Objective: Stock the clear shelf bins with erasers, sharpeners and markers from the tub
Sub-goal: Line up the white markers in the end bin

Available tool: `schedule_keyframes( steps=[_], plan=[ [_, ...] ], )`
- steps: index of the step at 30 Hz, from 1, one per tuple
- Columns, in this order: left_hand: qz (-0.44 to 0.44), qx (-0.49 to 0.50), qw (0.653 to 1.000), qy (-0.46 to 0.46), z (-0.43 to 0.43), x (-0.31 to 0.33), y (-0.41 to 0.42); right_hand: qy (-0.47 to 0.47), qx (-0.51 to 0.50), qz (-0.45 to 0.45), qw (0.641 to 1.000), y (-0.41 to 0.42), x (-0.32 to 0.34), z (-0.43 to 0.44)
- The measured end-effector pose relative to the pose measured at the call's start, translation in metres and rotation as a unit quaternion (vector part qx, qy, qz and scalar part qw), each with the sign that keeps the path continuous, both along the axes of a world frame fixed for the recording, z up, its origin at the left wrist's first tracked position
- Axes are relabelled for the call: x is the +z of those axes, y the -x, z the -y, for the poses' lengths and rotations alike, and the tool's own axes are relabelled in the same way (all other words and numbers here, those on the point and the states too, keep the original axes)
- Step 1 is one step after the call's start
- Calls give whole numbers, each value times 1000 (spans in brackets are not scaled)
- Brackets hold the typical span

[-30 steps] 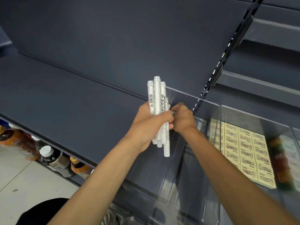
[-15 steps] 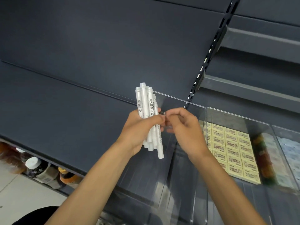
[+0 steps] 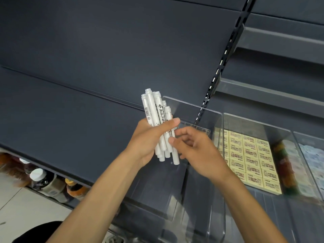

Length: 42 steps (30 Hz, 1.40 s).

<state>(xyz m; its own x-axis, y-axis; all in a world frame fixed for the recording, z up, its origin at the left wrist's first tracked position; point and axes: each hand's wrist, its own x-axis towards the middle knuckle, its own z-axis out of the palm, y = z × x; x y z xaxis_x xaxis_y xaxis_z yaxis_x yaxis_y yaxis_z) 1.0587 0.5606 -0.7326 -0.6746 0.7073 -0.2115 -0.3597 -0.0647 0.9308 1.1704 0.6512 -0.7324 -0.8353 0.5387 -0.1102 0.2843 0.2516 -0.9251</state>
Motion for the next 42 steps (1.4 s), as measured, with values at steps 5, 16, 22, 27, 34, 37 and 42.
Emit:
schedule_keyframes(
  steps=[5, 16, 22, 27, 34, 37, 42],
  plan=[
    [23, 0, 1000, -17, 1, 2, 1, 51, 1, -34, 998, -2, 2, -7],
    [5, 5, 1000, -16, 1, 3, 3, 53, -29, -40, 997, 5, 0, -13],
    [-1, 16, 1000, -9, -2, 2, 4, 74, -86, -50, 992, 12, 1, -16],
    [-2, 21, 1000, -10, -4, 2, 6, 100, -87, -77, 988, 11, 5, -18],
    [-26, 15, 1000, -3, 0, 5, 9, 173, -112, -30, 978, 21, 2, -25],
    [-46, 34, 998, 6, -3, 2, 6, 131, -150, 5, 980, 29, -5, -28],
    [-83, 14, 996, 2, -5, 6, -3, -4, -145, 132, 981, 48, -25, -36]
  ],
)
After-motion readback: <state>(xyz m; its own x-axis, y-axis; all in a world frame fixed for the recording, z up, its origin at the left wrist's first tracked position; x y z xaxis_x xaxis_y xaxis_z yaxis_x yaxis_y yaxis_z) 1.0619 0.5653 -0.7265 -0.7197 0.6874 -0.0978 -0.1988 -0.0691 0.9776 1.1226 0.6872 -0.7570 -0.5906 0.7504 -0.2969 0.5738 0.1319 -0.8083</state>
